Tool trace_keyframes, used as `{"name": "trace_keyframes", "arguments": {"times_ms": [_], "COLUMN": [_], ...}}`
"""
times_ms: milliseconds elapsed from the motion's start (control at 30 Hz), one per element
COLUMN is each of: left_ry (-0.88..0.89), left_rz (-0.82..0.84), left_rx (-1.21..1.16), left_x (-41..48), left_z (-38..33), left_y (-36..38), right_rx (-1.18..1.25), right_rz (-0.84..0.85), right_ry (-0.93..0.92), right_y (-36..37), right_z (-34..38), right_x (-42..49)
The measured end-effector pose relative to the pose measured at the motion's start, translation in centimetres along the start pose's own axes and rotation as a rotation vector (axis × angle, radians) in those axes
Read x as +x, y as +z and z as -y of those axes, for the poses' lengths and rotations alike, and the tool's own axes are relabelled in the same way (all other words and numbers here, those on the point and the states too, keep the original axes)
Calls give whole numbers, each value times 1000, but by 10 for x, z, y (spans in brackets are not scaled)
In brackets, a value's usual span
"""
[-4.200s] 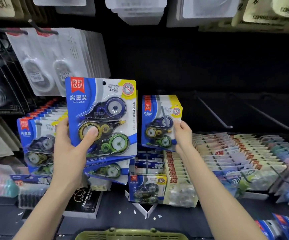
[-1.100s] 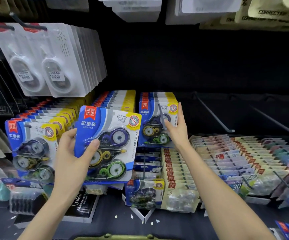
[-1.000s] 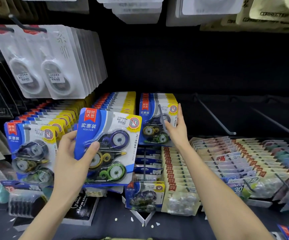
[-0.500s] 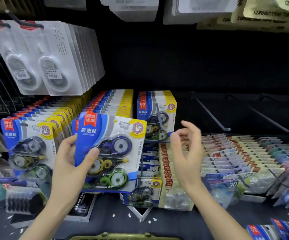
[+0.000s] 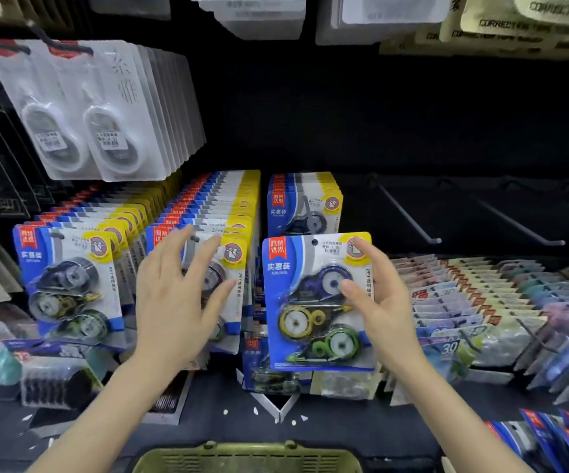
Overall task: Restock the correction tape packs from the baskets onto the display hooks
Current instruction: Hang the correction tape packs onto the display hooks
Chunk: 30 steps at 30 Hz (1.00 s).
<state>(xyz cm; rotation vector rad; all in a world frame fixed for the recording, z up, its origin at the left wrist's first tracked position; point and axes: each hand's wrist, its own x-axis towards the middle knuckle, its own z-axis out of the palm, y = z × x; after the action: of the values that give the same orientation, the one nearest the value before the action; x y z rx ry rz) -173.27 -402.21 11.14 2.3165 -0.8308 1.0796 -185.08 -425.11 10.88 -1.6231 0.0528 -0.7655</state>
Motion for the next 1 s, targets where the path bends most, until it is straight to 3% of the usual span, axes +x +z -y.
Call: {"name": "trace_keyframes", "arguments": {"times_ms": [233,433,600,1000], "left_ry": [1,30,30,49], "left_rz": [178,158,132,107], "left_rx": [107,121,105,99], "left_x": [-3,-4,-5,-6], "left_z": [17,23,24,28], "left_y": [17,22,25,27], "right_rx": [-139,-255,-136,-269], "right_rz": [-50,-116,-48,-57], "right_ry": [-43,-88,52,108], "right_y": [-1,9,10,23], "right_z": [5,2,-19,-78], "right_x": [-2,-1,36,127]}}
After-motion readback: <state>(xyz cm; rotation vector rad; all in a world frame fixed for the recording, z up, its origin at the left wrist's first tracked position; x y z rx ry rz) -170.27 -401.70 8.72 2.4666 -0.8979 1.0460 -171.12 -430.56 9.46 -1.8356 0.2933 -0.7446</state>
